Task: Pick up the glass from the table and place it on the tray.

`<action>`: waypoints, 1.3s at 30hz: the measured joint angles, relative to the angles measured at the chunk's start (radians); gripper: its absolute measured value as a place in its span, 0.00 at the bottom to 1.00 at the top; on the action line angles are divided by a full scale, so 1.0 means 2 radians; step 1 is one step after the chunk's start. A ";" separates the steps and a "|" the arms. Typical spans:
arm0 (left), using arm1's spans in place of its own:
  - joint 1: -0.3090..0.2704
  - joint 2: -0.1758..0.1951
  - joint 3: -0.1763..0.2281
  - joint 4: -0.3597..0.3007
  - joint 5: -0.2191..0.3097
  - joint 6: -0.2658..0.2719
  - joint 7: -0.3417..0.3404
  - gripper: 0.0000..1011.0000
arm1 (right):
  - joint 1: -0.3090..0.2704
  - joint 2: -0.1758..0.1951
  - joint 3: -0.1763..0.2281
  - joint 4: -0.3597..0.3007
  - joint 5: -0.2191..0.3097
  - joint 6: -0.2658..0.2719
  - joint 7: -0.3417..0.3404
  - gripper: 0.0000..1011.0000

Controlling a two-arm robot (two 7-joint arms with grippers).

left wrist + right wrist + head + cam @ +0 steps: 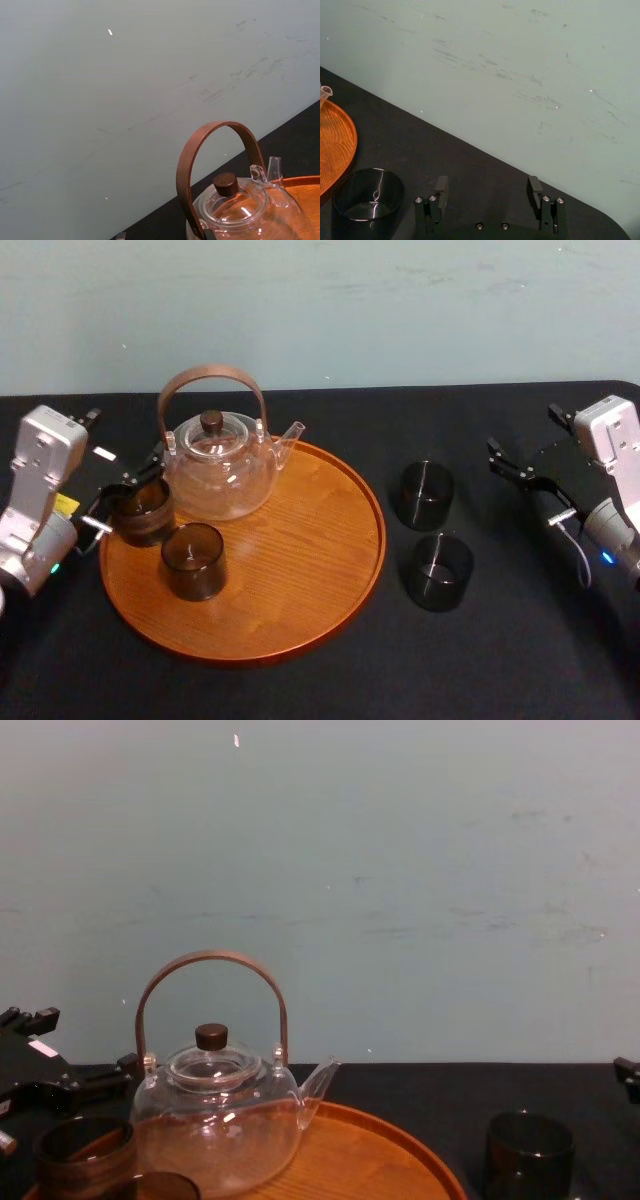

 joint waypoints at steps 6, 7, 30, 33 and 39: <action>0.000 0.000 0.000 0.000 0.000 0.000 0.000 0.99 | 0.000 0.000 0.000 0.000 0.000 0.000 0.000 0.99; 0.000 0.000 0.000 0.000 0.000 0.000 0.000 0.99 | 0.000 0.000 0.000 0.000 0.000 0.000 0.000 0.99; 0.000 0.000 0.000 0.000 0.000 0.000 0.000 0.99 | 0.000 0.000 0.000 0.000 0.000 0.000 0.000 0.99; 0.000 0.000 0.000 0.000 0.000 0.000 0.000 0.99 | 0.000 0.000 0.000 0.000 0.000 0.000 0.000 0.99; 0.000 0.000 0.000 0.000 0.000 0.000 0.000 0.99 | 0.000 0.000 0.000 0.000 0.000 0.000 0.000 0.99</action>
